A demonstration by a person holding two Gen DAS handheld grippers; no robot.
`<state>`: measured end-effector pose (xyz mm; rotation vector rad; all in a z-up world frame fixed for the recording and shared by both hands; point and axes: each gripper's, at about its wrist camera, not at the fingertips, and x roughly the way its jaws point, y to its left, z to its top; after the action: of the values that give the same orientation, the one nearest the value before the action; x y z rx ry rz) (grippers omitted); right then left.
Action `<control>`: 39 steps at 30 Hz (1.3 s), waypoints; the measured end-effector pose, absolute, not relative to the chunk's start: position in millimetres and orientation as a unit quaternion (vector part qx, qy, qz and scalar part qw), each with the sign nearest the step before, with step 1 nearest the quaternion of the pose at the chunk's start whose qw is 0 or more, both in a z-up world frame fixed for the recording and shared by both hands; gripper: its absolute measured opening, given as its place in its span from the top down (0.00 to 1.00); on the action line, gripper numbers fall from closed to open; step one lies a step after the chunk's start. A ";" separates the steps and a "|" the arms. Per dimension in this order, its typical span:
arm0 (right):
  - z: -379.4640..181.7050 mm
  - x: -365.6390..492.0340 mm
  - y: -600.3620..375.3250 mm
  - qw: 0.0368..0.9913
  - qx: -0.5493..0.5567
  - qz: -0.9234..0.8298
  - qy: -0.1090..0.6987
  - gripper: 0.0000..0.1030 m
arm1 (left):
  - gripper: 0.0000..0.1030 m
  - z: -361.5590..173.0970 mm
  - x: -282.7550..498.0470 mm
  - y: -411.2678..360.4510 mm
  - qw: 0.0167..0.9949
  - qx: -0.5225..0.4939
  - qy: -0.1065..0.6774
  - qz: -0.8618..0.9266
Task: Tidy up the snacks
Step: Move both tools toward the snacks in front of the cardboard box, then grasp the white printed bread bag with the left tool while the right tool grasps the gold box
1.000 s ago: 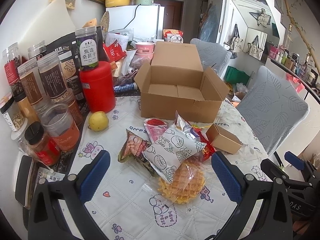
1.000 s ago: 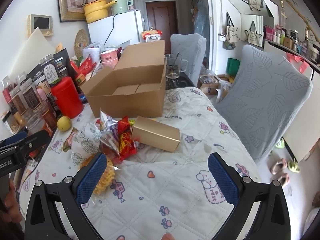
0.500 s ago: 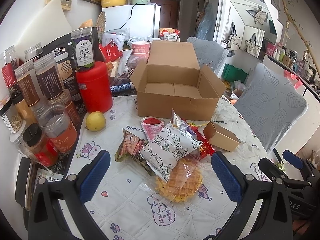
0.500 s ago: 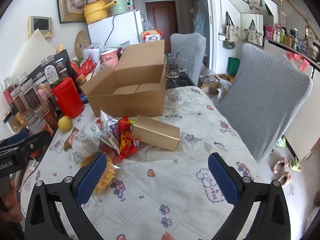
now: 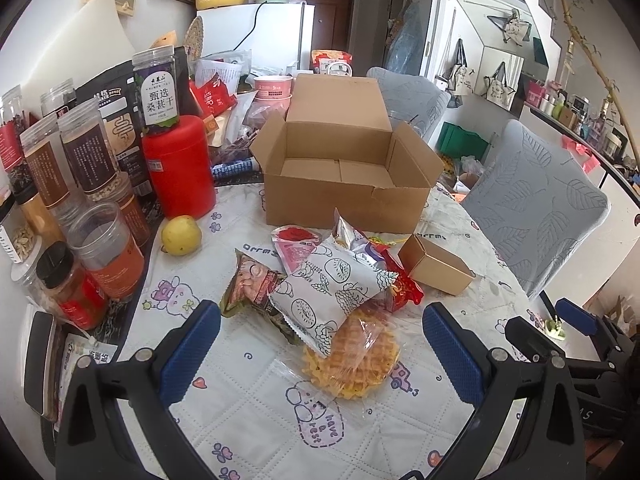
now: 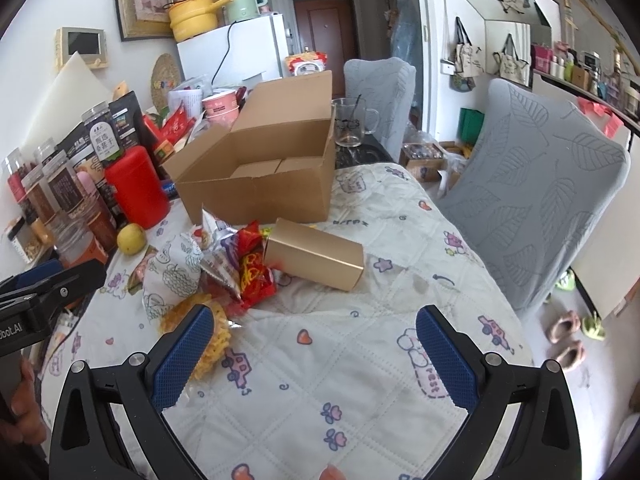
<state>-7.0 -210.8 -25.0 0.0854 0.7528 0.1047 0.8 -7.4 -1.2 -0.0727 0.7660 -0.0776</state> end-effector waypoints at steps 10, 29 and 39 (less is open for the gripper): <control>-28.8 -6.3 -208.2 0.926 0.046 0.066 0.370 0.00 | 0.00 -4.7 3.8 -5.8 0.924 -0.041 0.378 -0.048; -43.2 11.8 -207.7 0.919 0.054 0.076 0.384 0.00 | 0.00 -26.2 29.3 -3.5 0.910 -0.054 0.404 -0.069; -55.2 28.9 -212.5 0.911 0.058 0.080 0.401 0.00 | 0.00 -43.6 52.1 -12.1 0.899 -0.045 0.427 -0.086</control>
<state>28.9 -212.5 -55.2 0.1195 0.8265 0.1648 52.1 -12.1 -43.6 -0.0938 0.8834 -0.1787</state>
